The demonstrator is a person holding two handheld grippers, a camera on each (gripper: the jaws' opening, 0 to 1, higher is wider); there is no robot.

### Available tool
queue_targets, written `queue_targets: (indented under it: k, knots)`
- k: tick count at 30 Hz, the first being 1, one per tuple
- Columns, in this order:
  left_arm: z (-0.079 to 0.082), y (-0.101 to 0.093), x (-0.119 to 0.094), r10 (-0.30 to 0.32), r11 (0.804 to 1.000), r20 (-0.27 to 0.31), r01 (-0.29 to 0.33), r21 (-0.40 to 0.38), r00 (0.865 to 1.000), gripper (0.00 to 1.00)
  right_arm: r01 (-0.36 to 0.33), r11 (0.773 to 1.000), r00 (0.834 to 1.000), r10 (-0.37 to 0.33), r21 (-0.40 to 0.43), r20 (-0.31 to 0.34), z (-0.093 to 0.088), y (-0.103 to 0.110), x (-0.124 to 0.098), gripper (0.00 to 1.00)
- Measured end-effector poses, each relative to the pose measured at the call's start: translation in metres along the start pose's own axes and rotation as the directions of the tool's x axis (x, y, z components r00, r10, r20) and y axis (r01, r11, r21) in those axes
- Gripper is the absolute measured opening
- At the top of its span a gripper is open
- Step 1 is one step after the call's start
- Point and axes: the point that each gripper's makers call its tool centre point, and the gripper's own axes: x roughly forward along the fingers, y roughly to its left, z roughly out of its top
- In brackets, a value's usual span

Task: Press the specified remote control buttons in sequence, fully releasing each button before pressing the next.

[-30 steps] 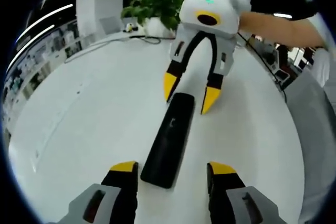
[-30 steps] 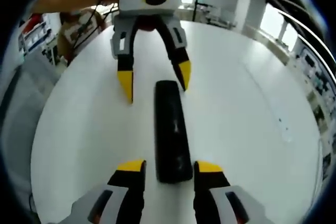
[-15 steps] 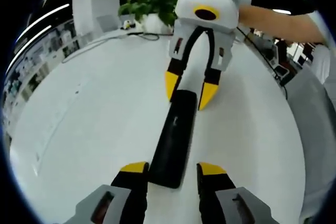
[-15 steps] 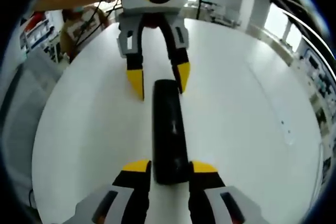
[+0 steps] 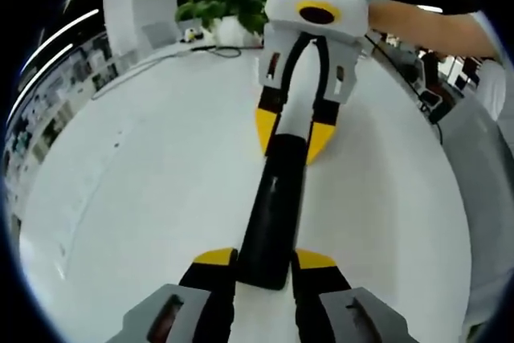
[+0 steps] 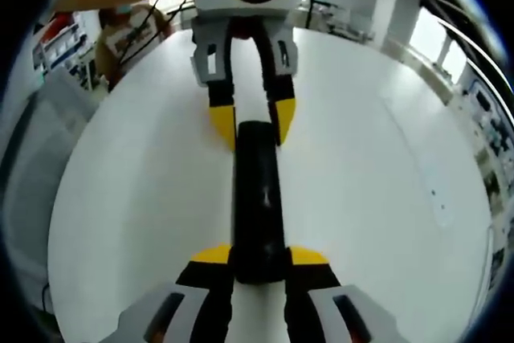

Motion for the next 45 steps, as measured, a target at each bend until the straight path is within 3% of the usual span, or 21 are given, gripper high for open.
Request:
queue_targets:
  k: [19, 45]
  knots:
    - [0.001, -0.002, -0.001, -0.006, 0.998, 0.026, 0.004, 0.069, 1.000, 0.24, 0.013, 1.000, 1.000, -0.013, -0.012, 0.002, 0.000, -0.002, -0.001, 0.19]
    - [0.001, -0.015, -0.008, 0.018, 0.998, 0.032, -0.020, 0.053, 0.999, 0.24, 0.041, 0.998, 0.999, -0.042, -0.053, -0.007, 0.006, 0.010, -0.008, 0.19]
